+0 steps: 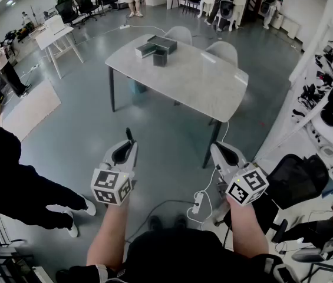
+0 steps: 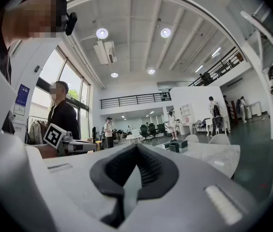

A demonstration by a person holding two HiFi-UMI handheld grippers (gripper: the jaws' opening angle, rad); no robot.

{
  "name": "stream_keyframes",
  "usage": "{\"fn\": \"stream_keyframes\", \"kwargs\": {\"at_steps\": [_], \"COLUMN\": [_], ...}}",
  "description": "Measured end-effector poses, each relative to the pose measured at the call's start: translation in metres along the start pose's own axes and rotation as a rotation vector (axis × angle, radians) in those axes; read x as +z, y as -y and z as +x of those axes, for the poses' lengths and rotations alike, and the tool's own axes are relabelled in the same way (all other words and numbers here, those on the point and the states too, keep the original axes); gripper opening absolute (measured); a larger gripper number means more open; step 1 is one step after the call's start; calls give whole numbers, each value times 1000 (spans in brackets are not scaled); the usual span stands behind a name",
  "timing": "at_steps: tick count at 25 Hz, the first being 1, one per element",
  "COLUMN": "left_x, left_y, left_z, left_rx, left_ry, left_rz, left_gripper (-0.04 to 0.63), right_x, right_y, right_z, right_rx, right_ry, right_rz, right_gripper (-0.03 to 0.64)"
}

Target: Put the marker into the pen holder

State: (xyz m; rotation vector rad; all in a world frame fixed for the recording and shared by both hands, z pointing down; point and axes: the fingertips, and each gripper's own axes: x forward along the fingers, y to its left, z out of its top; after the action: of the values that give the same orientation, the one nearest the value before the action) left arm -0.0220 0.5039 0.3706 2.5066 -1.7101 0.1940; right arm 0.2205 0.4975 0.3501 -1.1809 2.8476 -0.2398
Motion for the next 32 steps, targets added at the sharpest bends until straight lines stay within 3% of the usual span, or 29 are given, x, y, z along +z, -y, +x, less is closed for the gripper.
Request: {"fn": "stream_keyframes", "kwargs": {"at_steps": [11,18,32], "left_x": [-4,-2,-9], "left_y": [23,39,42], "left_z": [11,15,41], "left_rx": [-19,11,36], "left_ry": [-19,-33,-19], "left_rz": [12,39,6], "left_gripper": [40,41,40], "right_x": [-12,-15,-31], "right_y": [12,20,36], "right_z": [-4,-16,-4], "right_rx": [20,100,159], "right_ry": [-17,-4,-51], "right_rz": [9,56,49], "right_gripper": [0,2,3]}}
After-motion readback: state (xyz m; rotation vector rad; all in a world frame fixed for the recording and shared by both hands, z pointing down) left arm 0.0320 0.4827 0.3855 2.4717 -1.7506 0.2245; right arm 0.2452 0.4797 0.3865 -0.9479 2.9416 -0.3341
